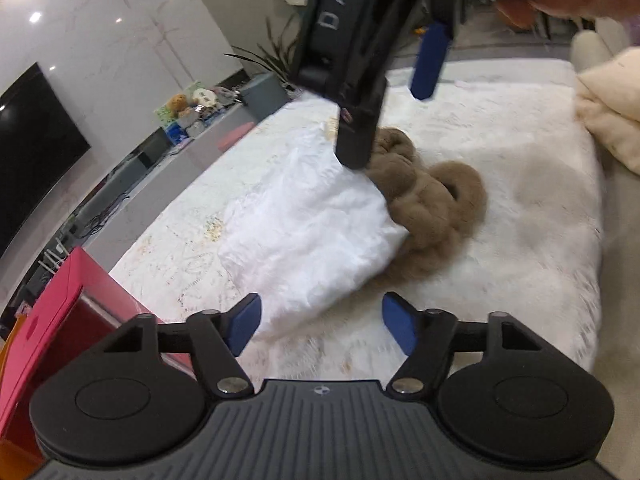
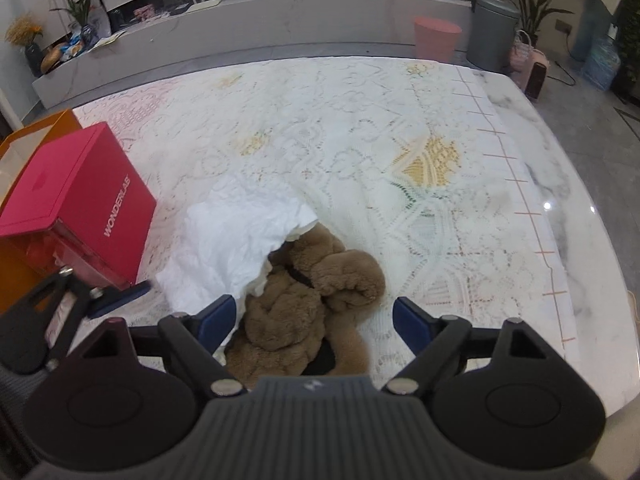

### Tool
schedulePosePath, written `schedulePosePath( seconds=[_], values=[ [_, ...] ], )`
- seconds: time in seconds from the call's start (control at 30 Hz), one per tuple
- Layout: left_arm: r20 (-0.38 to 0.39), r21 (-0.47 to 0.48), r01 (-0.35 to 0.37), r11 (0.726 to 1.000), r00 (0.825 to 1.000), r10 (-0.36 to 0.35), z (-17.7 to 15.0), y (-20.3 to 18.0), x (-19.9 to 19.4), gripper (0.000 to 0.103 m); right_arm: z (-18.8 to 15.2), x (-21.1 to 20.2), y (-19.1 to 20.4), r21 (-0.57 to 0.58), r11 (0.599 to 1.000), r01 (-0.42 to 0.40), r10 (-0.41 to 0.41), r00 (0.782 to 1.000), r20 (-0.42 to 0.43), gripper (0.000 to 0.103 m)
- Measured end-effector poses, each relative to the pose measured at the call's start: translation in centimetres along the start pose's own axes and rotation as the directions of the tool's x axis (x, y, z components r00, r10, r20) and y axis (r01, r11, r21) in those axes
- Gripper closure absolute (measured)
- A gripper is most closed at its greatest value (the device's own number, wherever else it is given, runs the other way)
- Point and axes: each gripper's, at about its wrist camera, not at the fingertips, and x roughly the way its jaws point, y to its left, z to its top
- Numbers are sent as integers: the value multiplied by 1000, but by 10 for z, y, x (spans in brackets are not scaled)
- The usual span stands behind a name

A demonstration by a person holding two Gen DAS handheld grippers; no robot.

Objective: Organize soft objects
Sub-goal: 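Grasp the brown plush toy with the right gripper while the left gripper grasps the white towel, then lift and carry the white towel and brown toy toward the orange box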

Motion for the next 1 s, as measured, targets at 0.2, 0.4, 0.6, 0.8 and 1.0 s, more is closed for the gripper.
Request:
schedulePosePath(
  seconds=[0.2,0.4,0.6,0.8,1.0],
  values=[
    [8,-30,-57,998,998,58,9,-1,12,81,4,7,-2,10,1000,-7,7,1000,-5,19],
    [25,-118,0,993,1000,3,6,11,-20,96,4,6,-9,42,999,-7,7,1000,0,19],
    [5,-171,46,984,999,-46,8,24,-53,97,5,16,10,8,1000,3,-2,1000,-26,19],
    [-28,-247,10,969,999,-18,3,36,-76,97,6,37,31,28,999,33,-31,997,-71,19],
    [29,-424,45,905,999,-36,-18,62,-96,97,3,55,43,-9,995,103,-103,989,-110,19]
  ],
)
